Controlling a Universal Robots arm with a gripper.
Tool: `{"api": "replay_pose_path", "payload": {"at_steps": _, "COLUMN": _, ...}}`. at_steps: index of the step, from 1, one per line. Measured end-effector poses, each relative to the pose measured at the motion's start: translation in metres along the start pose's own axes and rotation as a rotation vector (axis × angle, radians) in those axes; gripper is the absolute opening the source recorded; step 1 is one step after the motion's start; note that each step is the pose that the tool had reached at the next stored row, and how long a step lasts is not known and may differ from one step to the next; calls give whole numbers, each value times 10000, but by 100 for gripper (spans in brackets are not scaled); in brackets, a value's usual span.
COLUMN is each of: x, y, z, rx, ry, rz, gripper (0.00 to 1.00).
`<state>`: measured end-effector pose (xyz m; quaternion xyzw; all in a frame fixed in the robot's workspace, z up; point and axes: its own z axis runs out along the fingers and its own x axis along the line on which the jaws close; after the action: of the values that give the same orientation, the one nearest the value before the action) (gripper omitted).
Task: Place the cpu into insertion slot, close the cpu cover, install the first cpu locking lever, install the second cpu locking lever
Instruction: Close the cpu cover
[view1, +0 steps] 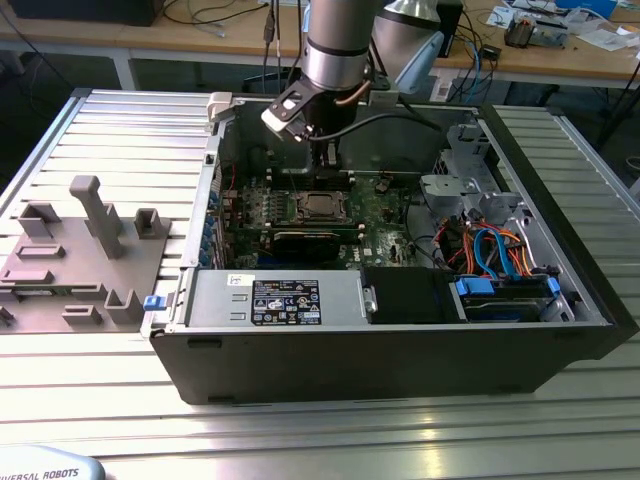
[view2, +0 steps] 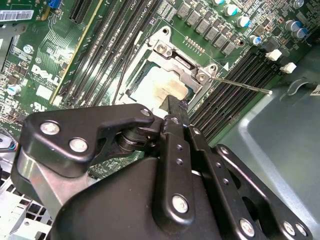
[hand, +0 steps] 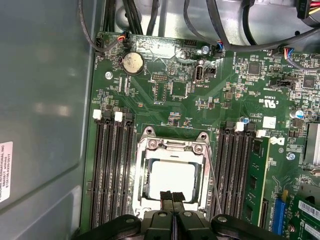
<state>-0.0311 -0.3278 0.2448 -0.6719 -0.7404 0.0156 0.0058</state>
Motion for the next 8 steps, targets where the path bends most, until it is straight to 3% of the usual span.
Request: {"api": "replay_pose_path", "payload": {"at_steps": 8, "x": 0, "y": 0, "z": -12, "rx": 0, "ry": 1, "rz": 0, "gripper": 11}}
